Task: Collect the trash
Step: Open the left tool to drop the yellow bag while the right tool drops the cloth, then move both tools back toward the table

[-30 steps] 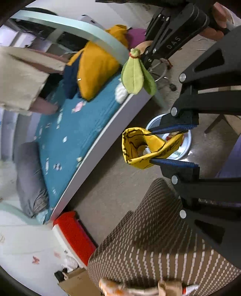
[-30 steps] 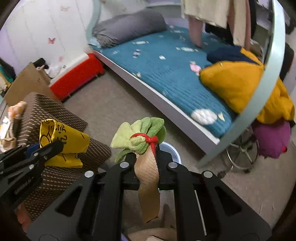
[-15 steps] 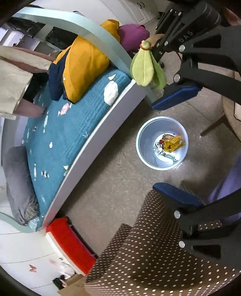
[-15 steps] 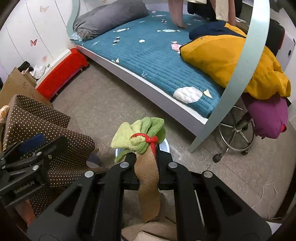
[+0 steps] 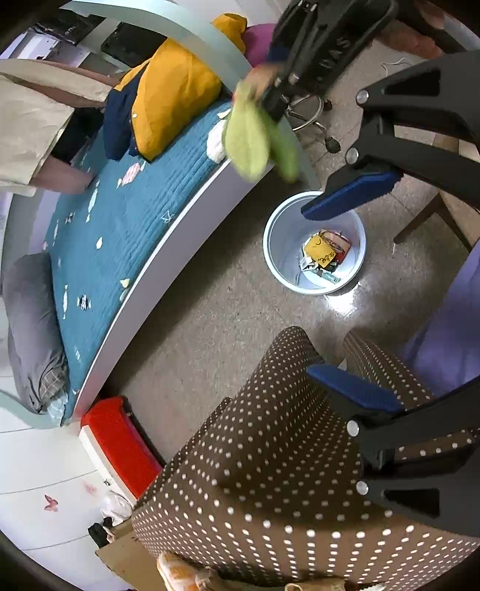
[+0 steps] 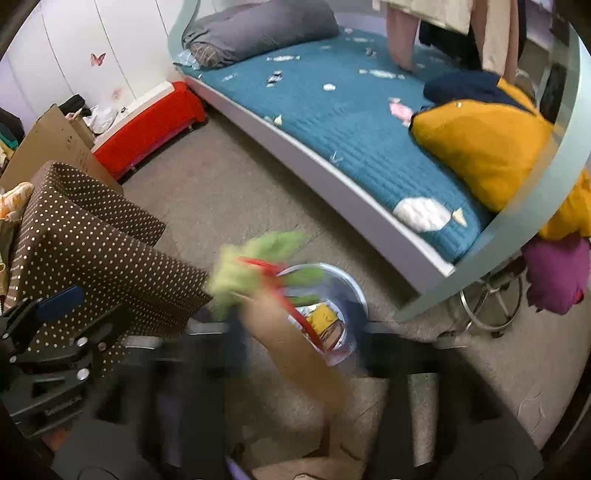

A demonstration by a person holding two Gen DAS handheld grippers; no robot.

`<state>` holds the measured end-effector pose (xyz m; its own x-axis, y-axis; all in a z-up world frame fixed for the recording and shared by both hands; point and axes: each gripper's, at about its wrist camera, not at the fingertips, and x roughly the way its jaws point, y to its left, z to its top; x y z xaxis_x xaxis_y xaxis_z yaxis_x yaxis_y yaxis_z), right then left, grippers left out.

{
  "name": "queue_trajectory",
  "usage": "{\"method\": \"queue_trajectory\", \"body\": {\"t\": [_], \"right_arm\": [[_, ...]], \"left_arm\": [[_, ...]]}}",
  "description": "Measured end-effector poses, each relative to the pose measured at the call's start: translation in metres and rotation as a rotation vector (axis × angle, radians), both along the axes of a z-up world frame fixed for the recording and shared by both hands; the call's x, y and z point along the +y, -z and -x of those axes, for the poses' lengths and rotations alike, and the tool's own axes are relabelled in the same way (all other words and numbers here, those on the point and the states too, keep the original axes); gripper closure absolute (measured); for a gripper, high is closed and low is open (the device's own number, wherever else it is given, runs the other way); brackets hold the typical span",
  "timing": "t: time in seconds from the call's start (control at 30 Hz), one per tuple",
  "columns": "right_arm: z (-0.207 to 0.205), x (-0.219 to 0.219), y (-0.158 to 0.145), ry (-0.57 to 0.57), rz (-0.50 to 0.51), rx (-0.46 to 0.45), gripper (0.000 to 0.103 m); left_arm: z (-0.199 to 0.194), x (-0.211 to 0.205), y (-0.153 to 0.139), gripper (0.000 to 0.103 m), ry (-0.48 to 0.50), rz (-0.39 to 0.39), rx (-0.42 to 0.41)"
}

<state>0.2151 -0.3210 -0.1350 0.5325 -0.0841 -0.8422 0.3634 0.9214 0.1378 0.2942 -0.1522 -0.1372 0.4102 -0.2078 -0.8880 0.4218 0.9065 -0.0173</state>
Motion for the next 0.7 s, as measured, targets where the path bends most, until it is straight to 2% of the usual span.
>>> {"method": "queue_trajectory", "body": {"t": [0.07,0.37,0.7], "right_arm": [[0.002,0.005,-0.001,-0.007,0.032,-0.004,0.029],[0.012,0.01,0.015,-0.007,0.018,0.057,0.029],[0.023,0.021,0.002,-0.023,0.04,0.034,0.029]], "left_arm": [[0.0,0.004,-0.001,0.024,0.001,0.011,0.004],[0.007,0.01,-0.002,0.024,0.009,0.028,0.012],[0.016,0.017,-0.013,0.024,0.007,0.044,-0.017]]}}
